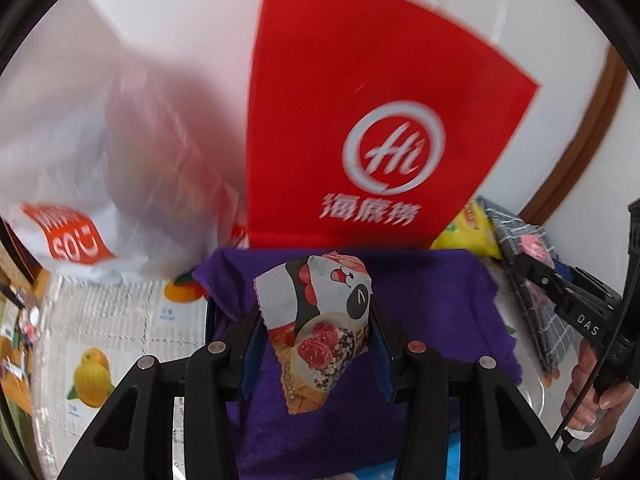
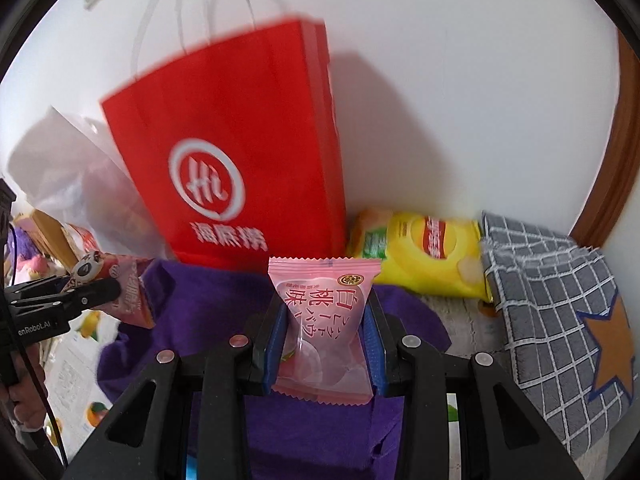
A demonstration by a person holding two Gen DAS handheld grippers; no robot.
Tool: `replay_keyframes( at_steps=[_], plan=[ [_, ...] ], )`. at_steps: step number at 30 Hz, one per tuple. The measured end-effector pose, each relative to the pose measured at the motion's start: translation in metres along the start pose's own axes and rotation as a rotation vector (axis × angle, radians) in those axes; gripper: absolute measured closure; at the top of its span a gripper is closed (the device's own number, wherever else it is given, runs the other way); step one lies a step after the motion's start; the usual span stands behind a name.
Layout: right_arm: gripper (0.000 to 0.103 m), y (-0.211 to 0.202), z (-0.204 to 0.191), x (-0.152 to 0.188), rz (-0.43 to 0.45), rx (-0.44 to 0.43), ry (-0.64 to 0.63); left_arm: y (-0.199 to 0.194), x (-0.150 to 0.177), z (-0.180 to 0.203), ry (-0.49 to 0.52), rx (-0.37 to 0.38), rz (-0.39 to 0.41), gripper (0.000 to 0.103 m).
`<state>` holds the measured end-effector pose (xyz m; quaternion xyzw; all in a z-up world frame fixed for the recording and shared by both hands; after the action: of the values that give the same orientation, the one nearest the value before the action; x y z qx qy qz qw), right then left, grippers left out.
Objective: Organize snacks
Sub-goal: 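Carry the panda bag in the left and pink candy in the right over the purple towel, then open the left gripper onto the towel while the right releases the pink candy beside it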
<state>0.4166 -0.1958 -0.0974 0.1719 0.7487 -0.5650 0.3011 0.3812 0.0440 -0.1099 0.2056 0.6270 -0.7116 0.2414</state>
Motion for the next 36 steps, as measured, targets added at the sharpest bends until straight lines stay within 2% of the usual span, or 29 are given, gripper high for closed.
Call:
replay_keyframes(
  at_steps=[4, 15, 33, 34, 36],
  plan=[
    [0.067, 0.020, 0.007, 0.010, -0.054, -0.029, 0.012, 0.015, 0.004, -0.008, -0.009, -0.012, -0.029, 0.060],
    [0.067, 0.063, 0.004, 0.030, -0.164, -0.028, -0.002, 0.038, 0.010, -0.013, -0.015, -0.049, -0.090, 0.060],
    [0.066, 0.083, 0.005, 0.041, -0.246, -0.008, -0.010, 0.050, 0.016, -0.009, -0.010, -0.052, -0.154, 0.059],
    [0.065, 0.085, 0.004, 0.041, -0.248, -0.006, -0.012, 0.051, 0.016, -0.008, -0.008, -0.052, -0.157, 0.059],
    [0.055, 0.083, 0.003, 0.039, -0.249, -0.002, -0.012, 0.052, 0.017, -0.007, -0.004, -0.051, -0.162, 0.059]
  ],
)
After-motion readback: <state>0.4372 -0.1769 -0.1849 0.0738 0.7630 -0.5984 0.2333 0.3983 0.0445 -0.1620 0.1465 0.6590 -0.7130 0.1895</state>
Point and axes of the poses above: each gripper's, at about its wrist camera, not at the fingertips, and y roughly the way its jaws point, z to its right, x to its underside, the point moved 3 cm from there along y, roughly the way its jaws point, and after that the axes turned 4 degrees about -x, right-handed, at the moved point
